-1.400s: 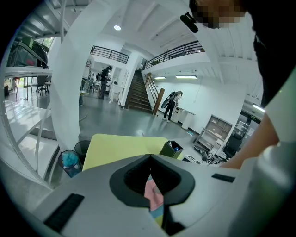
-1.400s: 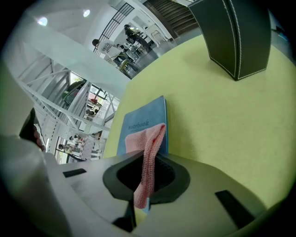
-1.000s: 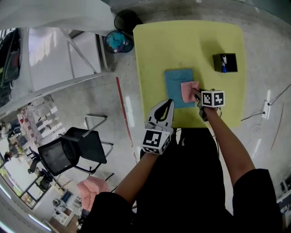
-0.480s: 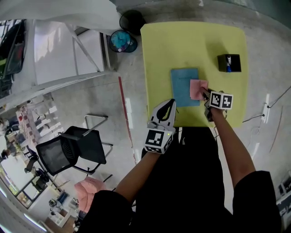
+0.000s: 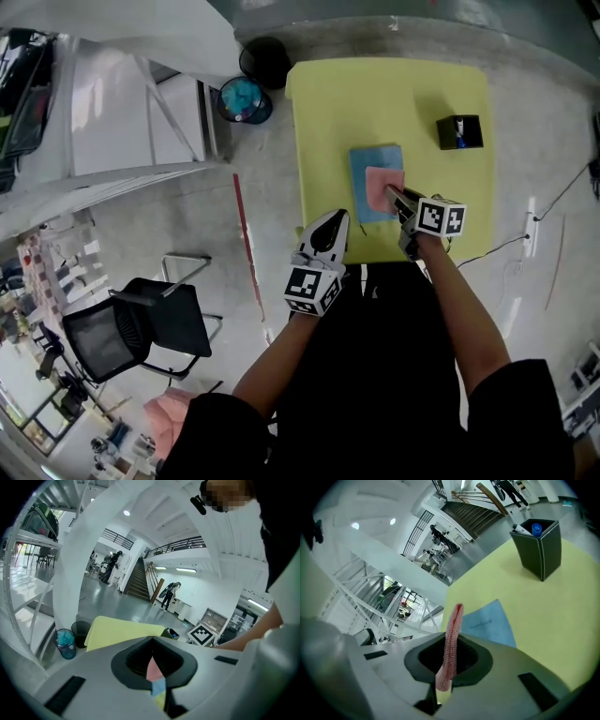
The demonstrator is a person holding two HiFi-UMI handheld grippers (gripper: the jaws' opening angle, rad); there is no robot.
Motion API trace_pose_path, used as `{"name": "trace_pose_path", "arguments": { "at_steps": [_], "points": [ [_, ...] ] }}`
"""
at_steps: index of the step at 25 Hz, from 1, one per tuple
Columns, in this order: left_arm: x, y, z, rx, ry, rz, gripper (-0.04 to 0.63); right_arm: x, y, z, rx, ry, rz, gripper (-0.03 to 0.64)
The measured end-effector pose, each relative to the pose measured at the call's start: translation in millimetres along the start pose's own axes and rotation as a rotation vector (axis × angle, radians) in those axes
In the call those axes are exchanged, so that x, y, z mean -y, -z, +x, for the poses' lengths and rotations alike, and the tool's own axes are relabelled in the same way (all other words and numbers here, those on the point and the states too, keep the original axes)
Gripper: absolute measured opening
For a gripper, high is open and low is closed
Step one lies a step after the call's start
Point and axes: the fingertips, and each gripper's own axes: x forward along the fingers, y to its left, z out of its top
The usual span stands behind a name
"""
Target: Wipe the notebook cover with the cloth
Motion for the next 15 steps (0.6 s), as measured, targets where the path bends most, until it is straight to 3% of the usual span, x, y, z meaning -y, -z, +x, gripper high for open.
{"name": "trace_pose_path", "arguments": {
  "at_steps": [6, 15],
  "points": [
    [-20, -2, -25, 0.048, -0.057, 0.013, 0.011, -20, 38, 39, -0.069, 0.007, 0.009, 0.037],
    [-35, 10, -46, 0.05, -0.055, -0.002, 0.011, 7, 88, 73, -0.153, 0.125, 0.034, 0.037]
  ]
}}
